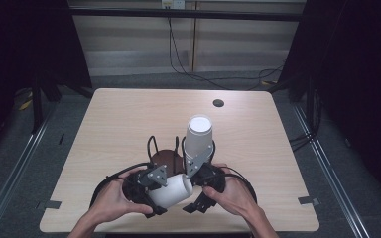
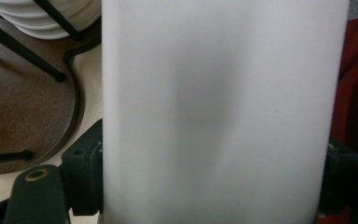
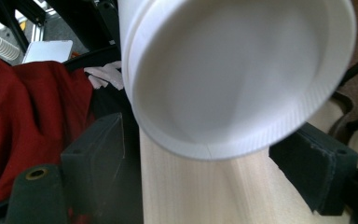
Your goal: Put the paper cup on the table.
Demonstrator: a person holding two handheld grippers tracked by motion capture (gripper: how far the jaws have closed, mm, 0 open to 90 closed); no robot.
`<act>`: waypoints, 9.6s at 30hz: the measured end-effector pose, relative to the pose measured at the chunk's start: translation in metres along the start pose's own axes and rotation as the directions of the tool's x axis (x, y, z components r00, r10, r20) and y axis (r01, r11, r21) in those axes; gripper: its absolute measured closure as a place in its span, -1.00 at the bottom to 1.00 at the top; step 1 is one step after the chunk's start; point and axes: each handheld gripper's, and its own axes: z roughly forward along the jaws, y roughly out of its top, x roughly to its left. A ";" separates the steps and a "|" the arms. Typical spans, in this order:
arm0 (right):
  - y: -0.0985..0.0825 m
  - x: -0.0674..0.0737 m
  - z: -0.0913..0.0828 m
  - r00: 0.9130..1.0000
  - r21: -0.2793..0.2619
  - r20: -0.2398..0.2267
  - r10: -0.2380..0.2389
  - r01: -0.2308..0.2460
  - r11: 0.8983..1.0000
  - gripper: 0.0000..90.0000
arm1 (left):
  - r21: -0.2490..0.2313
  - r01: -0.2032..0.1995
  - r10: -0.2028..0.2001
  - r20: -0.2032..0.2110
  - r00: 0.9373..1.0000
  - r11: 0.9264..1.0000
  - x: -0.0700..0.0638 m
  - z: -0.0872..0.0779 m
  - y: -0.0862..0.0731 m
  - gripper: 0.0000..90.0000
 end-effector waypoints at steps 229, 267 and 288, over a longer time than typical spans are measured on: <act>-0.036 -0.015 -0.018 0.986 -0.477 -0.165 0.013 -0.092 0.874 -0.46 | -0.702 0.196 -0.110 0.166 0.980 0.685 0.009 -0.020 -0.036 -0.71; -0.047 -0.015 -0.025 0.992 -0.507 -0.010 0.123 -0.111 0.854 -0.68 | -0.611 0.219 -0.212 0.084 0.974 0.760 0.011 -0.029 -0.050 -0.66; -0.064 -0.013 -0.043 0.972 -0.576 0.083 0.220 -0.134 0.807 -0.68 | -0.522 0.266 -0.304 0.014 0.952 0.810 0.013 -0.054 -0.075 -0.66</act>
